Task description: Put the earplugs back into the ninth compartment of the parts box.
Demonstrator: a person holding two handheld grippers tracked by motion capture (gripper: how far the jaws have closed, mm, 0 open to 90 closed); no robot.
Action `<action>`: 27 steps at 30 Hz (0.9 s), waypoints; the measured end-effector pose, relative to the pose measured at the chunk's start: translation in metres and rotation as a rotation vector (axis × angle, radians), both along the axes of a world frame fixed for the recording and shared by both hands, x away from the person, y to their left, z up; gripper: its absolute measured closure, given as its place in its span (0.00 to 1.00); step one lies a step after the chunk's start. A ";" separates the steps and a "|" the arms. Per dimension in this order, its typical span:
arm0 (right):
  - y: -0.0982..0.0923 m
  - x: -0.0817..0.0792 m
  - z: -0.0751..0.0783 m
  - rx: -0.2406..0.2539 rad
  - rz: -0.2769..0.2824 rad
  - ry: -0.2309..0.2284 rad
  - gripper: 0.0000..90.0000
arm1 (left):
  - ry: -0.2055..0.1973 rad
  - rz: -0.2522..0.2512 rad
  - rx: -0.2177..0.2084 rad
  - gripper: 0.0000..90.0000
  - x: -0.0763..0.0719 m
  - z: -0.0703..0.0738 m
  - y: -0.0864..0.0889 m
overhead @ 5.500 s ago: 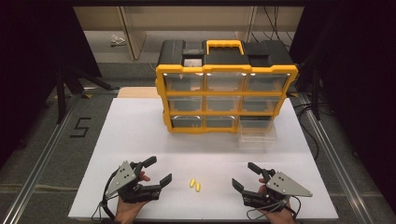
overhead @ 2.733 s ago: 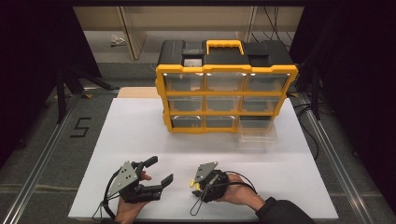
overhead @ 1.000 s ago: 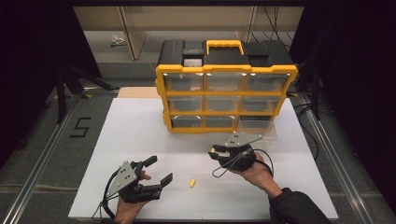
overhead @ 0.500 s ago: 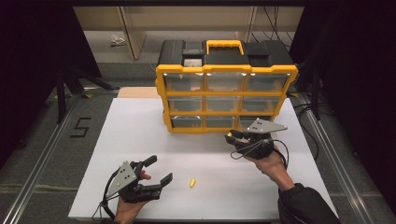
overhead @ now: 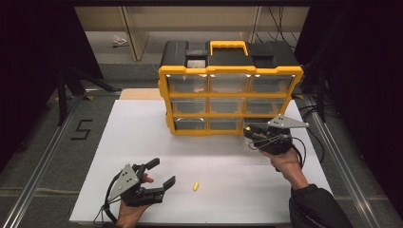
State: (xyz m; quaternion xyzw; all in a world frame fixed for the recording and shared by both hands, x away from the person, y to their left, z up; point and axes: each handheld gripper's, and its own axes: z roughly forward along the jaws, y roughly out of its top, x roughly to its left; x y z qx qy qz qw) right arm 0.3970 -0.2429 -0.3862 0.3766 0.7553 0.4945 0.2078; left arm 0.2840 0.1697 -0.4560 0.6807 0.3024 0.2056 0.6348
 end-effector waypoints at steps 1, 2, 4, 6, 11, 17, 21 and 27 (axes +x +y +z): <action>-0.005 0.002 -0.001 0.000 -0.024 0.002 0.75 | 0.000 0.000 -0.001 0.20 0.000 0.000 0.000; -0.005 0.002 -0.001 0.000 -0.024 0.002 0.75 | 0.000 0.000 -0.001 0.20 0.000 0.000 0.000; -0.010 0.004 -0.001 -0.002 -0.050 0.005 0.75 | 0.000 0.000 0.000 0.20 0.000 0.000 0.000; -0.015 0.006 -0.002 -0.003 -0.074 0.008 0.75 | 0.000 0.001 -0.001 0.20 0.000 0.000 0.000; -0.025 0.012 -0.007 -0.002 -0.123 0.028 0.75 | 0.000 0.001 0.000 0.20 0.000 0.000 0.000; -0.031 0.017 -0.014 -0.002 -0.162 0.058 0.71 | 0.002 0.001 0.000 0.20 0.000 0.000 0.000; -0.033 0.019 -0.014 0.010 -0.171 0.073 0.62 | 0.003 0.001 0.002 0.20 0.000 0.000 0.000; -0.028 0.015 -0.008 0.037 -0.154 0.059 0.48 | 0.003 0.002 0.001 0.20 0.001 0.000 0.000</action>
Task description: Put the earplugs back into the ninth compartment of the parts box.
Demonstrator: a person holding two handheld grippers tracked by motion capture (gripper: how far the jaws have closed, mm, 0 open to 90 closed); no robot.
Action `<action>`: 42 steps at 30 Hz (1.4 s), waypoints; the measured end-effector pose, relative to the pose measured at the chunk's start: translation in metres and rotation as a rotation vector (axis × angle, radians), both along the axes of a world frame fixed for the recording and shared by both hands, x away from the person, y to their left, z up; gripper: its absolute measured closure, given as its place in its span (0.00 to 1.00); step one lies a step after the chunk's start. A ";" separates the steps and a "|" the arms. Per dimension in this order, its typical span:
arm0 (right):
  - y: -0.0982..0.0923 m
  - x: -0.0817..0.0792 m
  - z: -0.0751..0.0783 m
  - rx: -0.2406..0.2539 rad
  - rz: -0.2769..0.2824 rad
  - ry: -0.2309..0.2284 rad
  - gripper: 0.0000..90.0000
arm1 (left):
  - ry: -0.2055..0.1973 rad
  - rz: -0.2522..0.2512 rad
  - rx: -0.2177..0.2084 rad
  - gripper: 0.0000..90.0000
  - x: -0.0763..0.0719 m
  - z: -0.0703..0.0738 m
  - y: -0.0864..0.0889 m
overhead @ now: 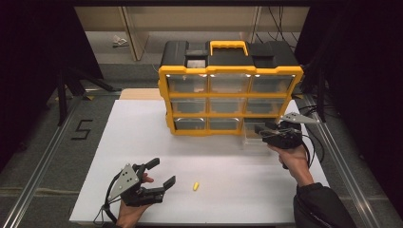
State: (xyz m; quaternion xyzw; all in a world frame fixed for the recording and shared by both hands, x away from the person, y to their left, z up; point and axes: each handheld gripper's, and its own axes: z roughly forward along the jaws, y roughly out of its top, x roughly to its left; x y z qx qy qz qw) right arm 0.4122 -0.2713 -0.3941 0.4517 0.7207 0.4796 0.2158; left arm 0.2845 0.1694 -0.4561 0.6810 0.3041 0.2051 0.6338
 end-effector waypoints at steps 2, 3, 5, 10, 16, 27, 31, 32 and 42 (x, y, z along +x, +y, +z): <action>0.006 -0.003 0.003 0.004 0.023 -0.013 0.45 | 0.000 0.000 0.000 0.20 0.000 0.000 0.000; 0.015 -0.007 0.006 0.007 0.058 -0.026 0.42 | 0.000 0.000 0.000 0.20 0.000 0.000 0.000; 0.025 -0.013 0.009 0.005 0.105 -0.038 0.41 | 0.000 -0.001 0.000 0.20 0.000 0.000 0.000; 0.045 -0.024 0.016 -0.011 0.187 -0.074 0.38 | 0.000 -0.001 -0.004 0.20 0.000 0.000 0.000; 0.072 -0.039 0.018 -0.036 0.296 -0.064 0.31 | -0.002 0.000 -0.004 0.19 0.000 0.000 0.000; 0.110 -0.053 0.002 -0.095 0.430 -0.019 0.24 | -0.002 0.001 -0.004 0.19 0.000 0.000 0.001; 0.123 -0.058 -0.006 -0.122 0.466 0.001 0.24 | -0.002 0.001 -0.003 0.19 0.000 0.001 0.001; 0.126 -0.059 -0.009 -0.129 0.478 0.006 0.24 | -0.002 0.001 -0.004 0.19 0.000 0.001 0.001; 0.152 -0.065 -0.040 -0.205 0.546 0.077 0.24 | -0.004 0.003 -0.006 0.19 0.000 0.001 0.002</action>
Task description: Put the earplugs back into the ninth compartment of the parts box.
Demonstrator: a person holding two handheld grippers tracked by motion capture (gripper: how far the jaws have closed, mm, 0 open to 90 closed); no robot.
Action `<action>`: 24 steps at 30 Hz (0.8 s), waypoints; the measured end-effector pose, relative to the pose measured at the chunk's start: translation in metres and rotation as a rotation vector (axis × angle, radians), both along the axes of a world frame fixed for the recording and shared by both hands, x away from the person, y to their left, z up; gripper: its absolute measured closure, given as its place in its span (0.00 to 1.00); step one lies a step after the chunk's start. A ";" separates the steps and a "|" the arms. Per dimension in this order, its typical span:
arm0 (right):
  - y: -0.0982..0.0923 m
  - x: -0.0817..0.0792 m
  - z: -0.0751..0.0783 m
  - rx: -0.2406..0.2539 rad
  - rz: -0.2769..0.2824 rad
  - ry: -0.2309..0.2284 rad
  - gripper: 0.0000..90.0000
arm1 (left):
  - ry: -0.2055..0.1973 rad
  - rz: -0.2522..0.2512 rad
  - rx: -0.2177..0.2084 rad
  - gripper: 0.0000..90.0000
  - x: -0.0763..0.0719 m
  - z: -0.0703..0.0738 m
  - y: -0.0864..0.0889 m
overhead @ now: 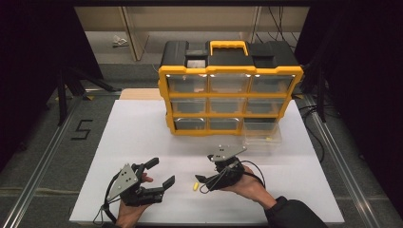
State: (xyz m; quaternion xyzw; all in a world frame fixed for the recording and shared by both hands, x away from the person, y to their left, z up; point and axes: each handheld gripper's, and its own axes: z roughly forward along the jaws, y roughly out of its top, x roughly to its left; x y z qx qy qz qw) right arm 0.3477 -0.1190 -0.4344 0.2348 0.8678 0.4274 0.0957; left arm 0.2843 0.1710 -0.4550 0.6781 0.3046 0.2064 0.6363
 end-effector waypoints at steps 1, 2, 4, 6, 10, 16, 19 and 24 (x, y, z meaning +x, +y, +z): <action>0.000 0.000 0.000 0.000 0.000 0.000 0.24 | 0.001 0.001 -0.001 0.19 0.000 0.000 0.000; 0.002 0.000 -0.002 -0.006 0.004 0.003 0.24 | 0.001 0.001 -0.001 0.19 0.000 0.000 0.000; 0.005 -0.002 -0.006 -0.017 0.015 0.007 0.24 | 0.000 0.001 0.002 0.19 0.000 0.000 0.000; 0.009 -0.003 -0.010 -0.030 0.023 0.016 0.25 | 0.000 0.001 0.000 0.19 0.000 0.000 0.000; 0.017 -0.005 -0.019 -0.072 0.044 0.024 0.27 | 0.001 0.001 0.000 0.19 0.000 0.000 0.000; 0.024 -0.006 -0.032 -0.129 0.058 0.042 0.33 | 0.001 0.000 0.002 0.19 0.000 0.000 0.000; 0.027 -0.007 -0.037 -0.153 0.069 0.047 0.36 | 0.001 0.000 0.003 0.19 0.000 0.000 0.000; 0.031 -0.007 -0.042 -0.176 0.081 0.050 0.42 | 0.001 -0.002 0.003 0.19 0.000 -0.001 0.000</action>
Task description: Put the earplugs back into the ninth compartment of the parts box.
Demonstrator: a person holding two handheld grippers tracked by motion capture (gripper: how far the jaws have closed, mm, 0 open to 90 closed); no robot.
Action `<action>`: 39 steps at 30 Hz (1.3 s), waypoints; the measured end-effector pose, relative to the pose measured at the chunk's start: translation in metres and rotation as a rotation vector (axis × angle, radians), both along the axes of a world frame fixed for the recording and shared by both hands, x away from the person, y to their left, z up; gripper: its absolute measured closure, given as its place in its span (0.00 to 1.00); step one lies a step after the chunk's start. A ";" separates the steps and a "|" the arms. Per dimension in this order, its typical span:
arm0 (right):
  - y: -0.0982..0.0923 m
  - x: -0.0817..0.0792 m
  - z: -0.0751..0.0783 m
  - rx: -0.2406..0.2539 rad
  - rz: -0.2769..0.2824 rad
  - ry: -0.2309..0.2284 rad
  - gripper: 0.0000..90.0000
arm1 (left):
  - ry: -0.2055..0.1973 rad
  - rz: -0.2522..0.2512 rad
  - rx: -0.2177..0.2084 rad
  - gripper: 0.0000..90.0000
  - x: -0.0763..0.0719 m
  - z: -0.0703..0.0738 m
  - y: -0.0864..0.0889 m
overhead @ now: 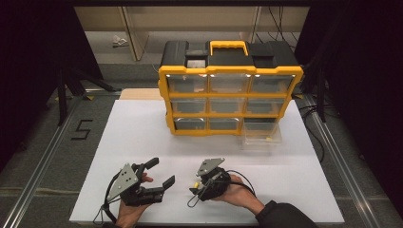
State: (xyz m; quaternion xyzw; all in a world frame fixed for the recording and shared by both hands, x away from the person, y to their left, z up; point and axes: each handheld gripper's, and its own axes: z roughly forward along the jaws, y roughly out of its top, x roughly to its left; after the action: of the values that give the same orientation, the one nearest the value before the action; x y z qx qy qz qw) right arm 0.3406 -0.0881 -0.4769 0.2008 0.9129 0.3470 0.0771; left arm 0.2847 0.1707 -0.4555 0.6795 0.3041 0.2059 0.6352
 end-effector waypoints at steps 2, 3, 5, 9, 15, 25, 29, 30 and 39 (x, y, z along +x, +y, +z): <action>0.002 0.000 -0.002 -0.011 0.003 0.000 0.45 | 0.001 0.001 0.000 0.19 0.000 0.000 0.000; 0.002 0.000 -0.003 -0.016 0.006 -0.001 0.47 | 0.000 0.000 0.001 0.19 0.000 0.000 0.000; 0.003 0.000 -0.005 -0.023 0.008 0.003 0.50 | 0.001 0.000 0.000 0.19 0.000 0.000 0.000; 0.005 0.000 -0.007 -0.030 0.020 0.002 0.57 | 0.001 0.000 0.000 0.19 0.000 0.000 0.000; 0.007 -0.001 -0.009 -0.036 0.036 0.017 0.68 | 0.001 0.000 0.001 0.19 0.000 0.000 0.000; 0.003 0.001 -0.004 -0.016 0.029 -0.004 0.75 | -0.001 0.001 0.000 0.19 0.000 0.000 0.000; -0.003 0.004 0.004 0.012 0.012 -0.021 0.75 | 0.000 0.001 -0.002 0.19 0.000 0.000 0.000; -0.005 0.004 0.007 0.022 -0.004 -0.023 0.75 | -0.001 0.001 -0.001 0.19 0.000 0.000 0.000; -0.023 0.014 0.027 0.096 -0.059 -0.057 0.75 | -0.002 0.001 -0.002 0.19 0.000 0.000 0.000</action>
State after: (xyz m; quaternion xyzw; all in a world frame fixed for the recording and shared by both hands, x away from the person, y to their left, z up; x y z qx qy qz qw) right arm 0.3548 -0.1110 -0.4499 0.2210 0.8864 0.3934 0.1034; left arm 0.2843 0.1707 -0.4550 0.6784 0.3043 0.2066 0.6360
